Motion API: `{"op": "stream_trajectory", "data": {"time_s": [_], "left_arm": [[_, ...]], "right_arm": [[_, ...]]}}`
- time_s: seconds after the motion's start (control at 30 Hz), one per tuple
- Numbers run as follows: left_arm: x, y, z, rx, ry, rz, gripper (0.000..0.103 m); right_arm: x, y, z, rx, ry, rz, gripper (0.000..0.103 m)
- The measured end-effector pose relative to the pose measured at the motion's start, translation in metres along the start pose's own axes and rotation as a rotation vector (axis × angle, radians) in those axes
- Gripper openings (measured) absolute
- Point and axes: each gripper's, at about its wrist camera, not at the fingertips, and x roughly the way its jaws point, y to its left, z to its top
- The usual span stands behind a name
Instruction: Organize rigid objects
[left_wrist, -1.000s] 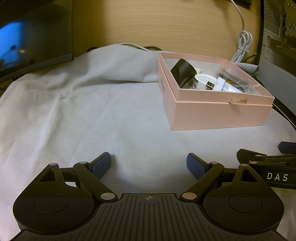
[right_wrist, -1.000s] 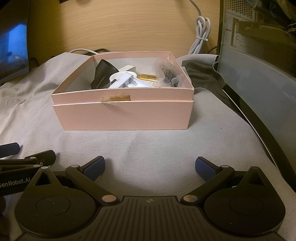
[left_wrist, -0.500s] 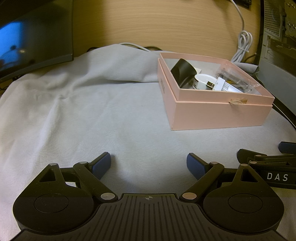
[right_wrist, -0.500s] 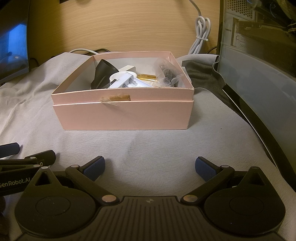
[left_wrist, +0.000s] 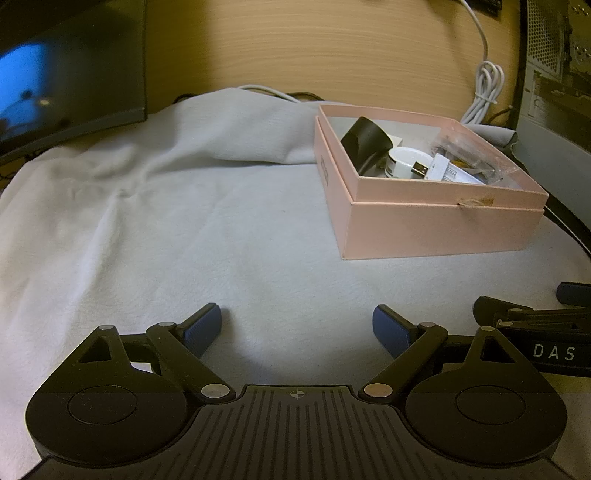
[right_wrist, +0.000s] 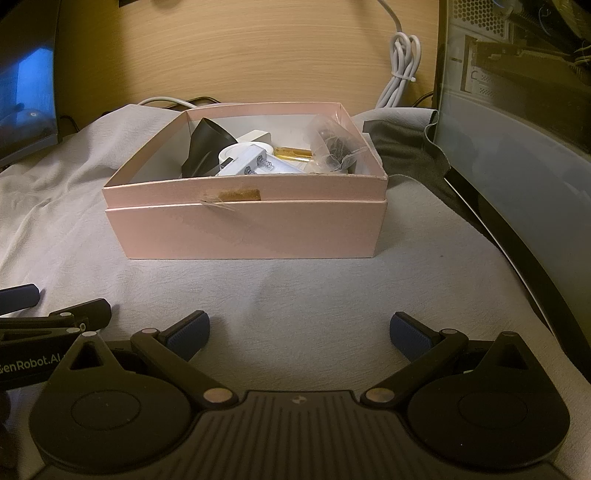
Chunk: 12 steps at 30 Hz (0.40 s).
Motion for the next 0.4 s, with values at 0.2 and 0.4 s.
{"op": "stream_trajectory", "data": {"time_s": [0.2, 0.4], "left_arm": [[0.0002, 0.0006, 0.0000, 0.003, 0.000, -0.002, 0.093], [0.0003, 0.0004, 0.0000, 0.005, 0.000, 0.001, 0.093]], "right_arm": [[-0.0002, 0.0001, 0.0001, 0.000, 0.000, 0.000, 0.103], [-0.0003, 0.0001, 0.0002, 0.000, 0.000, 0.000, 0.103]]}}
